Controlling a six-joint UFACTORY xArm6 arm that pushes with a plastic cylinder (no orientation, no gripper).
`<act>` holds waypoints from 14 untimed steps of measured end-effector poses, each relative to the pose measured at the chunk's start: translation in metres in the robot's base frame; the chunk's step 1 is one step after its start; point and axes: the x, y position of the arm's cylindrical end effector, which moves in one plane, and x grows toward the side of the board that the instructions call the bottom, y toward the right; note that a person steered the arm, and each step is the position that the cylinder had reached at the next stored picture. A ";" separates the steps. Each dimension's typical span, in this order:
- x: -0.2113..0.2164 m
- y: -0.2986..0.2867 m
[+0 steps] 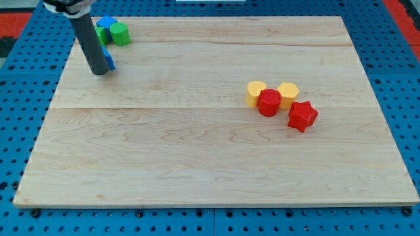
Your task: Move the blue triangle in between to the green blocks
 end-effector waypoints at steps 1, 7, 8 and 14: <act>-0.022 0.000; -0.055 0.039; -0.055 0.039; -0.052 0.109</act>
